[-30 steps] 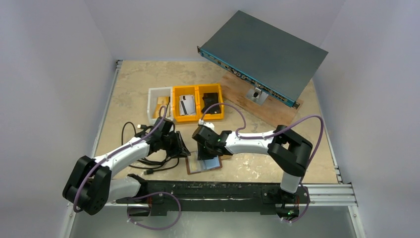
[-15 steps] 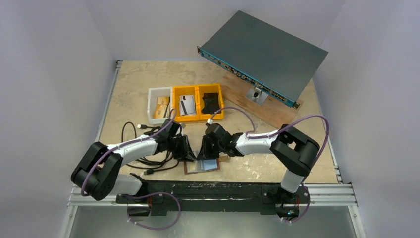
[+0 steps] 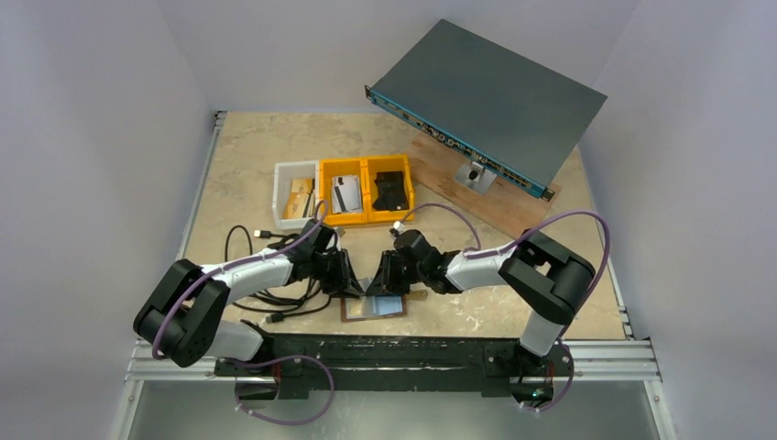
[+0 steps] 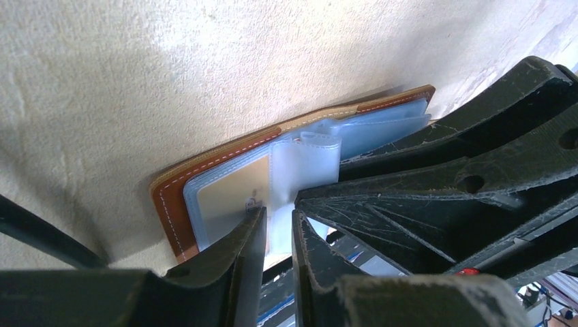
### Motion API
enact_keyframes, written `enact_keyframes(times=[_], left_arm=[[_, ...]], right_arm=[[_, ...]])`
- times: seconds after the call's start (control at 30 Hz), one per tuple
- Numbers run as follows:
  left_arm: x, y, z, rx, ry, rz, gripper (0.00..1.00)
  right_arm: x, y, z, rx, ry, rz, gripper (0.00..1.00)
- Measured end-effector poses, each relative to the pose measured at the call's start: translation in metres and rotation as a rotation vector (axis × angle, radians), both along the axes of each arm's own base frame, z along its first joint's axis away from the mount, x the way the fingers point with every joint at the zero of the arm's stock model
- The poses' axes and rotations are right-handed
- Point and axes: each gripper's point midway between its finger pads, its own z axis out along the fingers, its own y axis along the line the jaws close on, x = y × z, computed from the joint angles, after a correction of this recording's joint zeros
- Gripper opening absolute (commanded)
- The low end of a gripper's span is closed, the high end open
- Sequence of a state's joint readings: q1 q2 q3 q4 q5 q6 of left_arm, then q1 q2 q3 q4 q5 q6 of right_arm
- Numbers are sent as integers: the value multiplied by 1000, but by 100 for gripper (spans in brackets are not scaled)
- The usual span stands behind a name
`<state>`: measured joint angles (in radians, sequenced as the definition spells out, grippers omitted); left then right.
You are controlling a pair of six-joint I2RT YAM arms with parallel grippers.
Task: Take the credit cards out of the card holder
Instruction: Remove the credit card from the card holder.
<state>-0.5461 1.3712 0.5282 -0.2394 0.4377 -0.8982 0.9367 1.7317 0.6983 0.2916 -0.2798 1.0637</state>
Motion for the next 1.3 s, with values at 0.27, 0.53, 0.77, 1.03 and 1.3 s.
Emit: enact_keyframes(times=[0.27, 0.53, 0.77, 1.03, 1.3], left_arm=[[1, 1, -2, 9, -2, 3, 15], [2, 0, -2, 13, -12, 2, 12], [2, -1, -1, 25, -15, -2, 9], [6, 3, -1, 56, -24, 13, 9], [9, 2, -3, 67, -20, 15, 6]], right_arm=[[-4, -5, 7, 6, -1, -1, 20], [-6, -9, 14, 5, -3, -2, 19], [-8, -13, 10, -17, 5, -4, 9], [-7, -21, 10, -49, -1, -23, 10], [-9, -29, 13, -59, -11, -34, 11]])
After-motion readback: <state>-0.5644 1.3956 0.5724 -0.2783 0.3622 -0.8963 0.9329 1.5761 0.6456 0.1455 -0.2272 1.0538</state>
